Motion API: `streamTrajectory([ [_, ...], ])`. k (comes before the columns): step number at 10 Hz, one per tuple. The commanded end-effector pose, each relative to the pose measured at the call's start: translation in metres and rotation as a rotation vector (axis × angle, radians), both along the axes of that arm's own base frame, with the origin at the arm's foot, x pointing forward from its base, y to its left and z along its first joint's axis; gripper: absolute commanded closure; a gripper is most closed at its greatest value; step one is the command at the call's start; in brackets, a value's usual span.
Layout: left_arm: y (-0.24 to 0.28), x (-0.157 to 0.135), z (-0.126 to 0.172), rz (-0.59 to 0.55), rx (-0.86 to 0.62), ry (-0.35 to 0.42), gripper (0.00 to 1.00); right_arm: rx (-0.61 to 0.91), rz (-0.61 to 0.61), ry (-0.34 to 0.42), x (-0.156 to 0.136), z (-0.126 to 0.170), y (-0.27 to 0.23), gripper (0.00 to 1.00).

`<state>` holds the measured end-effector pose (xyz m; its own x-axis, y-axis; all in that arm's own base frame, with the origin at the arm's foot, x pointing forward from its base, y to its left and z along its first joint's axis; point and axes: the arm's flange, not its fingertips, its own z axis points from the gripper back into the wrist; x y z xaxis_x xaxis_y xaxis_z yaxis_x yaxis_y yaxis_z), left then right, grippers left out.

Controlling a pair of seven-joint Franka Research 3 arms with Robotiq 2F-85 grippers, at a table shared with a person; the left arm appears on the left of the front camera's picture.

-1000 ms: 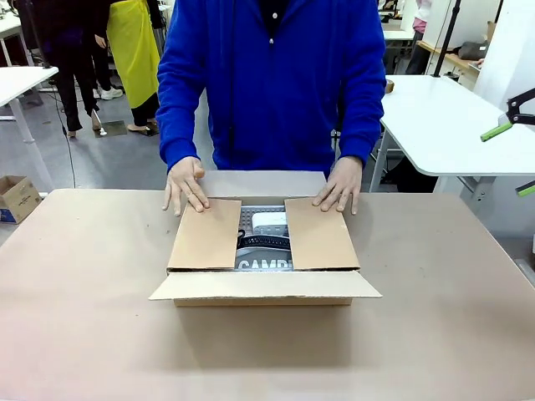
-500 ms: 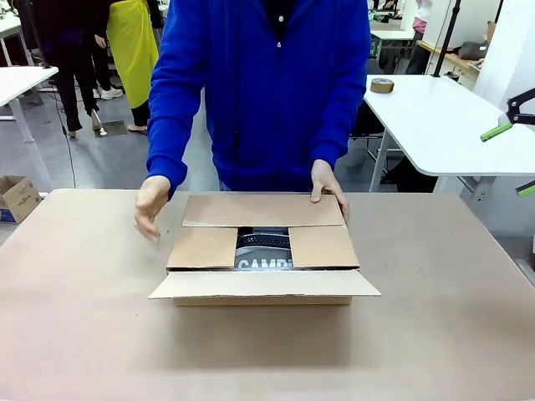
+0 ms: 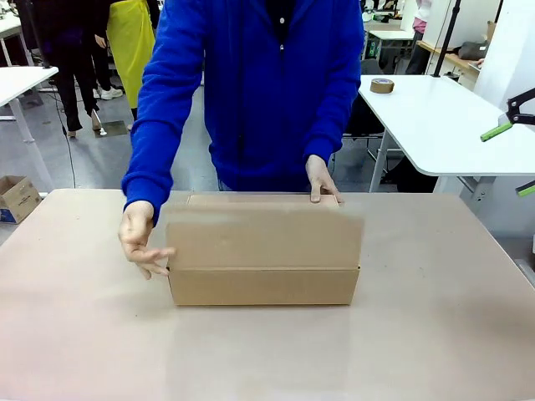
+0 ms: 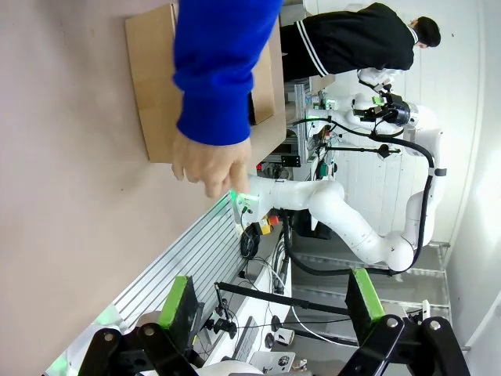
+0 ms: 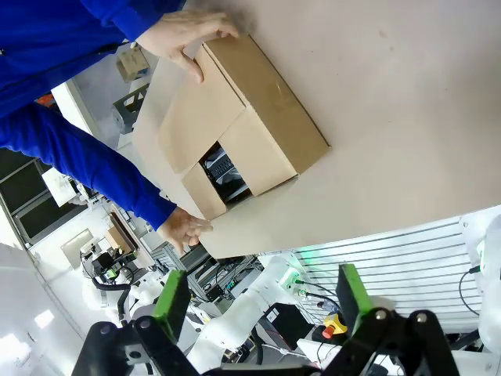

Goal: Pack the gift set into the box.
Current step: Press and hold the closed box until the human finishes sealing it.

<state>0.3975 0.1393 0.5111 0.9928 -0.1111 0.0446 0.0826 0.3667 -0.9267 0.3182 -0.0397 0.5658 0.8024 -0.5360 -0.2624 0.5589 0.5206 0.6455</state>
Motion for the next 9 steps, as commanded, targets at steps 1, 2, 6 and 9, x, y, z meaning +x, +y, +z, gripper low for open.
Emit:
streamTrajectory([
  [1,-0.0005,-0.0029,-0.0008,-0.001,0.012,-0.006,0.00,0.010,-0.003,-0.009,0.0000,-0.0002,-0.0014,0.00],
  [2,-0.0005,-0.0029,-0.0008,-0.001,0.012,-0.006,0.00,0.010,-0.003,-0.009,0.0000,-0.0002,-0.0014,0.00],
  [6,-0.0005,-0.0029,-0.0008,-0.001,0.012,-0.006,0.00,0.010,-0.003,-0.009,0.0000,-0.0002,-0.0014,0.00],
  [9,-0.0005,-0.0029,-0.0008,-0.001,0.012,-0.006,0.00,0.010,-0.003,-0.009,0.0000,-0.0002,-0.0014,0.00],
])
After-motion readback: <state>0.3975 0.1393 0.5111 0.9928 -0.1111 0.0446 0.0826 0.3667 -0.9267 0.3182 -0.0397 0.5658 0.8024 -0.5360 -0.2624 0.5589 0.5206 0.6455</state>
